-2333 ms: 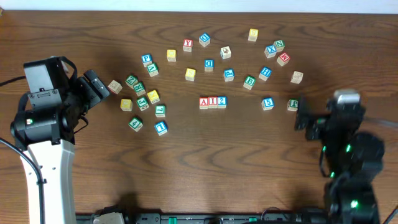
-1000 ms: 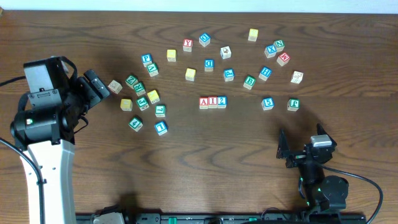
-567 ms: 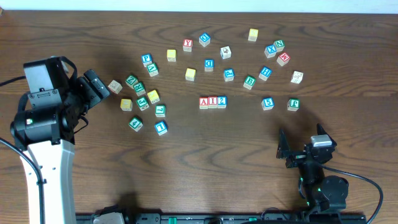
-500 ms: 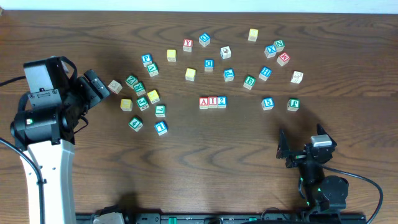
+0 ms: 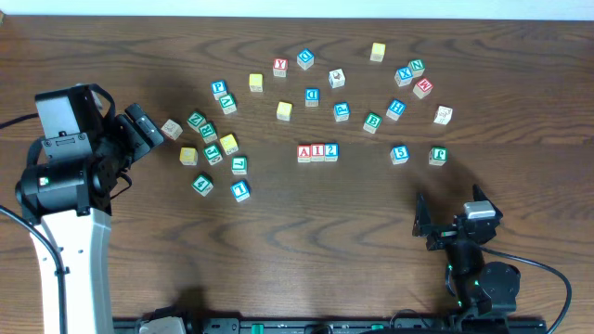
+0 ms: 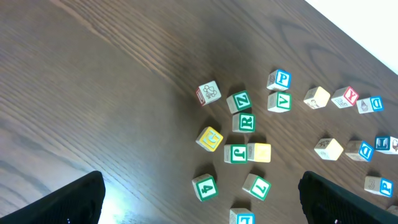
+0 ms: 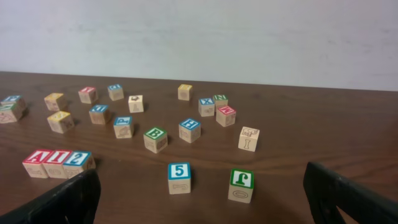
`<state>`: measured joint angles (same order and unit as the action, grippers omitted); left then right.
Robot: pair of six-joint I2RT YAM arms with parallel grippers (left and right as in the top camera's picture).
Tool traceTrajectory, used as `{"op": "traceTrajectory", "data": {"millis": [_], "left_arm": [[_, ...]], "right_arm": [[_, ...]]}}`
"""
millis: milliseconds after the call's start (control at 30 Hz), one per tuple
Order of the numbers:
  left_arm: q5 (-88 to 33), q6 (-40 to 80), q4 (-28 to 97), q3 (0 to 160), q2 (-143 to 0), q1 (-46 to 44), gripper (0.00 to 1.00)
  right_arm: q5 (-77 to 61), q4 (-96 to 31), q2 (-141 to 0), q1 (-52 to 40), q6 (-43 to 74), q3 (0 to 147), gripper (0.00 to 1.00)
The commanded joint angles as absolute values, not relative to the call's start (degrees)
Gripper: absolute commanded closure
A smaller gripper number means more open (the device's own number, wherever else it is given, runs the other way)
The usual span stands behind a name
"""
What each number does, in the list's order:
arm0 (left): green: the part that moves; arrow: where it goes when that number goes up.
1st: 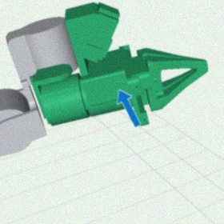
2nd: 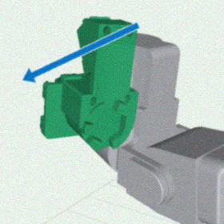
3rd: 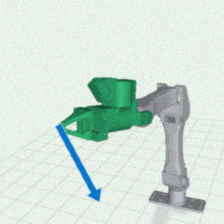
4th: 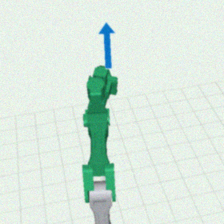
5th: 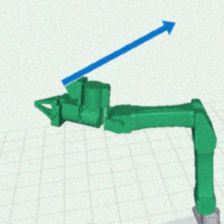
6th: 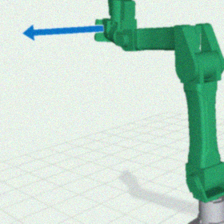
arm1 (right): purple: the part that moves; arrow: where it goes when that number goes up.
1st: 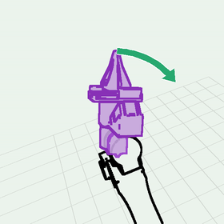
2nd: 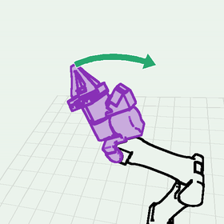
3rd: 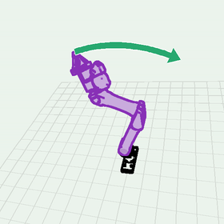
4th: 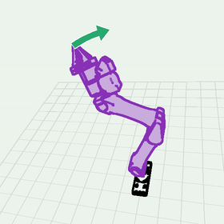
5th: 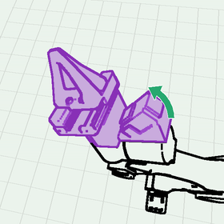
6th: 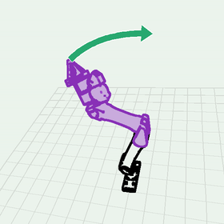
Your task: Spell out AI2
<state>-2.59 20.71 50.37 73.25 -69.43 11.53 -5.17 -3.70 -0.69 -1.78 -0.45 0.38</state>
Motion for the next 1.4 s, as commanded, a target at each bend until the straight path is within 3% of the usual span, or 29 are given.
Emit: {"op": "traceTrajectory", "data": {"millis": [0, 1367], "left_arm": [[-1.87, 20.16, 50.41, 72.86, -69.65, 11.73, 0.02], [-1.87, 20.16, 50.54, 72.25, -59.86, 13.5, 0.02]], "right_arm": [[-5.54, -3.9, -0.27, -1.69, 0.36, 0.32, 0.01], [-5.54, -3.9, -0.27, -1.69, 0.36, 0.32, 0.01]]}}
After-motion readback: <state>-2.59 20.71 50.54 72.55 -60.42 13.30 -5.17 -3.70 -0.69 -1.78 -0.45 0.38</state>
